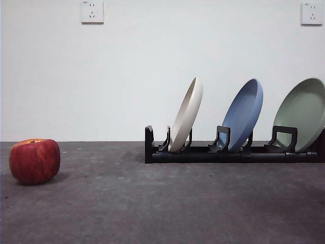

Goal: Take the yellow plate from the plate rack,put the plate on the table,take the apple from the table,put the apple in the plate

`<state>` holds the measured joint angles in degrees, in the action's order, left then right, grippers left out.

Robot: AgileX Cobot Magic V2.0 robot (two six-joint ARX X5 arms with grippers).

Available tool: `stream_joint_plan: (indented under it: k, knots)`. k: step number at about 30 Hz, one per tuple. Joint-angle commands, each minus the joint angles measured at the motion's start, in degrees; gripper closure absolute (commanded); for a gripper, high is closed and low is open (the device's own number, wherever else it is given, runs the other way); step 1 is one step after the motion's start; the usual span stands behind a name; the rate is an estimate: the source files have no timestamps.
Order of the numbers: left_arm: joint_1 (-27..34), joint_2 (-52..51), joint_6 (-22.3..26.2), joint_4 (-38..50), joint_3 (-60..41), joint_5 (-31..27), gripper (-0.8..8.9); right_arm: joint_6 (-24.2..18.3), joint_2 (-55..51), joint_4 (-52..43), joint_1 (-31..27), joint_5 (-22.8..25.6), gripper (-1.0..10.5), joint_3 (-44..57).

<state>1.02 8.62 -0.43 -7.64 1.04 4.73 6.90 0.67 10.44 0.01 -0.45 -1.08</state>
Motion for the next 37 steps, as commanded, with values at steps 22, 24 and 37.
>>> stream_joint_plan:
  k: [22,24,37]
  knots:
    - [0.2,23.3,-3.1,-6.5,32.4,6.9,8.18,10.9,11.3,11.5,0.0,-4.1,9.6,-28.0]
    - [0.2,25.8,-3.0,-8.4,35.8,10.0,8.17,10.9,14.3,14.8,0.0,-4.1,9.5,-31.5]
    - [0.2,39.6,-3.0,-13.4,48.5,26.6,8.19,8.9,32.0,27.5,0.0,-6.4,9.5,-44.2]
